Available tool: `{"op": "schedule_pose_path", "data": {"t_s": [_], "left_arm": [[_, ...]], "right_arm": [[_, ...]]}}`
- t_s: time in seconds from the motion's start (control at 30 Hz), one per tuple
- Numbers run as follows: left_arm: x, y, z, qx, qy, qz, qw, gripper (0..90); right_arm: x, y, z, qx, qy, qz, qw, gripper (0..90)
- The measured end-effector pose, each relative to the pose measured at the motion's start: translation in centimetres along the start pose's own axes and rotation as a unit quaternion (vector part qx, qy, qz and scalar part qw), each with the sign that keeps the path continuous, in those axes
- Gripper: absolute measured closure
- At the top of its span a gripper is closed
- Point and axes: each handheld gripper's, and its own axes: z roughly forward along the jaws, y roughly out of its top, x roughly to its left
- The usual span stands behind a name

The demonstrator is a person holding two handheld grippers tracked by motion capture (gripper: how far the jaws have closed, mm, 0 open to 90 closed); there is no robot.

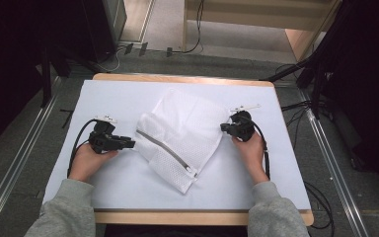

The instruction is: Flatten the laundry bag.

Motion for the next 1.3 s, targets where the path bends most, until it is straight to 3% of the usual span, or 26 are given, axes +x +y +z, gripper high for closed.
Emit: {"op": "schedule_pose_path", "data": {"t_s": [0.13,0.3,0.43,0.53,0.6,0.73,0.87,1.3], "left_arm": [[0.0,0.0,0.6,0.008,0.008,0.003,0.9999,59.0],[-0.3,0.0,1.2,0.015,0.008,0.015,0.9997,61.6],[-0.4,-0.3,1.4,0.010,0.012,0.007,0.9998,82.3],[-0.4,-0.2,1.5,0.021,-0.002,0.002,0.9998,89.6],[-0.5,-0.2,1.5,0.021,0.000,-0.002,0.9998,90.0],[-0.4,-0.4,1.3,0.028,-0.020,-0.015,0.9993,90.0],[-0.8,-0.9,0.5,0.027,-0.018,-0.011,0.9994,90.0],[-4.4,-4.3,-1.3,0.044,-0.035,0.000,0.9984,90.0]], "right_arm": [[-0.8,-0.1,-0.2,-0.004,0.002,0.017,0.9998,89.5],[-1.0,-0.4,0.1,0.007,0.004,0.021,0.9997,89.2],[-1.0,-0.6,0.4,0.012,0.004,0.025,0.9996,89.2],[-1.0,-0.6,0.5,0.011,0.004,0.027,0.9996,89.1],[-1.1,-0.6,0.5,0.013,0.002,0.024,0.9996,89.1],[-1.4,-0.3,0.5,0.009,-0.001,0.024,0.9997,89.1],[-2.2,0.2,0.8,0.007,-0.002,0.035,0.9994,89.1],[-3.0,2.3,2.3,0.002,0.012,0.039,0.9992,89.2]]}}
